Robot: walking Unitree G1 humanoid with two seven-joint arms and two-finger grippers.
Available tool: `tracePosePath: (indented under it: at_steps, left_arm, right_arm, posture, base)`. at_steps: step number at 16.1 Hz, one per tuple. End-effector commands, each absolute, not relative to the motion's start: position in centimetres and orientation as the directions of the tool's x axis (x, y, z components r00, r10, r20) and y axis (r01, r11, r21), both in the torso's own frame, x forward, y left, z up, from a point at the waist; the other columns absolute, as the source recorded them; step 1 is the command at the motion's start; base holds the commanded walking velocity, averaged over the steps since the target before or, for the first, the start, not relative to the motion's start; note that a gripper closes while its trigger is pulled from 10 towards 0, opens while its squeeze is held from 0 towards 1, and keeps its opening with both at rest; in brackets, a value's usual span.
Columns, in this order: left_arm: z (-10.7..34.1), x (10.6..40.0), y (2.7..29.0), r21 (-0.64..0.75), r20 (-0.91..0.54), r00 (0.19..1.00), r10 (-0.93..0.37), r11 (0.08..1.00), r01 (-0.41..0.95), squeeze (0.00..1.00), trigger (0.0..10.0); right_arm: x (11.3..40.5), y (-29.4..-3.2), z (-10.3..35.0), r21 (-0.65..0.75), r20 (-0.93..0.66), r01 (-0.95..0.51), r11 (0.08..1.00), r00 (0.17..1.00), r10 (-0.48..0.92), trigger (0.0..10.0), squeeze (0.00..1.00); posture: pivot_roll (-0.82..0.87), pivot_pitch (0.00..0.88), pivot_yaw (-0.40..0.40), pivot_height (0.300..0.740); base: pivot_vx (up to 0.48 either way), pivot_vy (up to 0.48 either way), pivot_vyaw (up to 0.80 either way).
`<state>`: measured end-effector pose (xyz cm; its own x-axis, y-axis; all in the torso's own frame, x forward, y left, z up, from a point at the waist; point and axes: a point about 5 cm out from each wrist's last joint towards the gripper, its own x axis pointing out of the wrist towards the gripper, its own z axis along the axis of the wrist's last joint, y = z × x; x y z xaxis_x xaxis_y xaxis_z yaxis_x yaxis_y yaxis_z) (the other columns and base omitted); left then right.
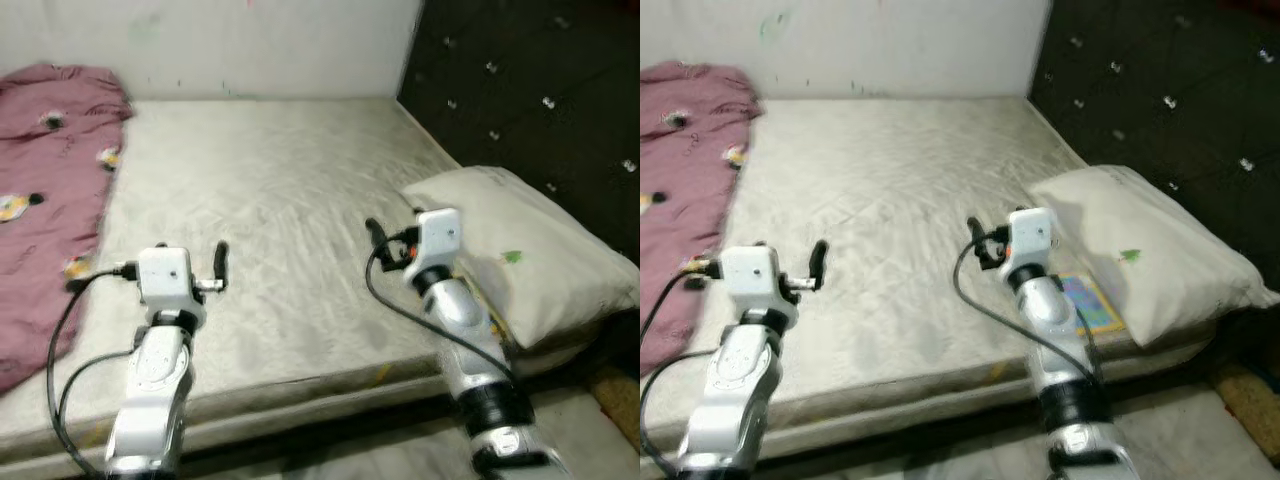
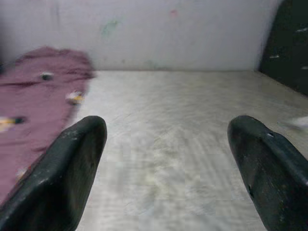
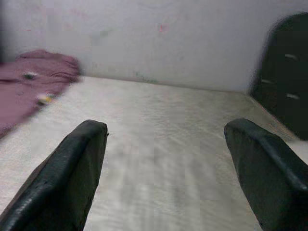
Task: Clean up the room
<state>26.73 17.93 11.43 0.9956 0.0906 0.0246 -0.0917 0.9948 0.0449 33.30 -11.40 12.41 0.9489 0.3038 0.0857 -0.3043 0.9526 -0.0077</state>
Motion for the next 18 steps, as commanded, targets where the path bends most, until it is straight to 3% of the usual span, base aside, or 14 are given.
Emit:
tracePosePath:
  at_steps: [1, 18]
  left_arm:
    - [12.06, 27.06, 17.24, 0.032, 0.046, 0.996, 0.075, 0.997, -0.077, 0.00, 10.0]
    - [12.38, 27.19, 16.99, 0.024, 0.048, 0.997, 0.067, 0.997, -0.068, 0.00, 10.0]
  right_arm:
    - [33.53, -12.21, 13.12, -0.027, 0.106, -0.289, 0.957, 0.951, 0.291, 10.0, 0.00]
    - [33.42, -11.90, 13.00, -0.067, 0.097, -0.308, 0.949, 0.945, 0.314, 10.0, 0.00]
  posture:
    - [0.00, 0.000, -0.063, 0.740]
    - [-0.01, 0.000, -0.063, 0.740]
  base:
    - [0.000, 0.480, 0.00]
    - [0.000, 0.479, 0.03]
